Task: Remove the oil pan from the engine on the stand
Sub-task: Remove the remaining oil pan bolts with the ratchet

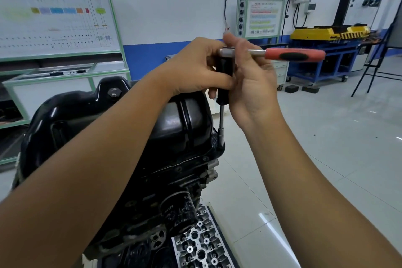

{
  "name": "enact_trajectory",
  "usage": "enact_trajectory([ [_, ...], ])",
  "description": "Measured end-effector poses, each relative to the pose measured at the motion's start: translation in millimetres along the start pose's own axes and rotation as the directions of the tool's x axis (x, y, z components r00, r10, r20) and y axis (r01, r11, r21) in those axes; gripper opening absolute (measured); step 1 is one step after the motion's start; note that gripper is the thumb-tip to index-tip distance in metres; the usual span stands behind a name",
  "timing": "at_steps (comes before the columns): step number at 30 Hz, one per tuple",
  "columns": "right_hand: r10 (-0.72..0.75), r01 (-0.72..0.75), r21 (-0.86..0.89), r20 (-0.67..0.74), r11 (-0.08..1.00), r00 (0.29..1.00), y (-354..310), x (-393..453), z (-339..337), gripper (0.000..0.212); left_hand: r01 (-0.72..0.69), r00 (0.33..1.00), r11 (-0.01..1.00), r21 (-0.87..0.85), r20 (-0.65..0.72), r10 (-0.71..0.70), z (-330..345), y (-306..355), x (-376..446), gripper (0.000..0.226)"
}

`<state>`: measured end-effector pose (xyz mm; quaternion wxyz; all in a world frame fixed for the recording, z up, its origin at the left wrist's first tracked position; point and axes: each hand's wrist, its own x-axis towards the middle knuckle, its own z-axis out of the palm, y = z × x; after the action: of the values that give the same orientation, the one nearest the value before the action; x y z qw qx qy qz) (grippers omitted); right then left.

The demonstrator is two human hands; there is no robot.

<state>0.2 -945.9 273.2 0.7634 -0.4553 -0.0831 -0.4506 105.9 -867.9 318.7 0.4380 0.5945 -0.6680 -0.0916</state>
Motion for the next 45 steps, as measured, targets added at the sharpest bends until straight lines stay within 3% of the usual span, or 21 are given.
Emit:
enact_trajectory([
  [3,0.112,-0.11,0.074,-0.015,0.991,0.994,-6,2,-5,0.026,0.044,0.998,0.999,-0.019,0.035,-0.043,-3,-1,0,0.034],
  [5,0.05,-0.05,0.082,0.001,0.995,0.999,-6,0,-10,0.01,0.043,0.999,0.999,-0.013,0.032,-0.043,-3,-2,0,0.033],
  [8,-0.054,0.05,0.068,0.053,0.996,0.997,-1,-4,-10,0.015,0.008,1.0,1.0,-0.006,-0.008,-0.008,-2,-2,-1,0.031],
  [10,-0.028,0.024,0.089,0.052,0.996,0.998,1,-2,-6,0.005,-0.005,1.0,1.0,0.019,-0.013,0.005,-2,-2,0,0.032],
  [13,0.113,-0.104,0.131,-0.061,0.986,0.992,-3,3,-6,0.031,0.013,1.0,0.999,0.041,0.012,-0.013,-2,-2,0,0.035],
  [17,-0.017,0.012,0.091,0.053,0.996,0.998,-3,-5,-8,0.005,-0.002,1.0,1.0,0.002,0.01,0.002,-1,-3,1,0.023],
  [19,-0.061,0.055,0.07,0.091,0.996,0.994,0,-8,-5,0.011,0.0,1.0,1.0,-0.009,0.019,0.0,0,-3,1,0.027],
  [20,-0.04,0.033,0.08,0.084,0.996,0.996,-1,-6,-3,0.006,0.0,1.0,1.0,-0.018,0.028,0.0,0,-3,2,0.032],
  [23,0.11,-0.109,0.049,-0.008,0.993,0.994,-5,0,0,0.03,-0.03,0.997,0.999,-0.027,0.074,0.032,0,-2,1,0.052],
  [24,0.112,-0.112,0.047,-0.009,0.993,0.994,-6,1,0,0.029,-0.046,0.995,0.999,-0.025,0.085,0.048,1,-1,1,0.055],
  [27,-0.043,0.043,-0.004,0.075,0.999,0.996,-1,-3,0,0.01,-0.075,0.995,0.997,-0.025,0.069,0.077,-1,-2,2,0.051],
  [29,-0.135,0.143,-0.065,0.114,0.988,0.984,5,-7,-1,0.013,-0.075,0.996,0.997,-0.01,0.049,0.075,-1,-3,1,0.039],
  [31,-0.119,0.124,-0.058,0.08,0.991,0.99,5,-6,-1,0.013,-0.054,0.998,0.999,-0.006,0.045,0.054,0,-3,1,0.031],
  [35,0.048,-0.047,0.029,-0.031,0.998,0.998,-4,-3,-2,0.025,0.005,0.999,1.0,0.007,0.038,-0.006,-3,-1,0,0.045],
  [41,-0.083,0.098,-0.108,0.131,0.989,0.988,1,-5,-7,0.022,-0.022,1.0,0.999,0.047,0.01,0.021,-2,-3,2,0.033],
  [45,0.045,-0.045,0.008,-0.067,0.999,0.997,-2,0,-8,0.026,-0.02,0.999,0.999,0.026,0.046,0.019,-4,-4,2,0.042],
])
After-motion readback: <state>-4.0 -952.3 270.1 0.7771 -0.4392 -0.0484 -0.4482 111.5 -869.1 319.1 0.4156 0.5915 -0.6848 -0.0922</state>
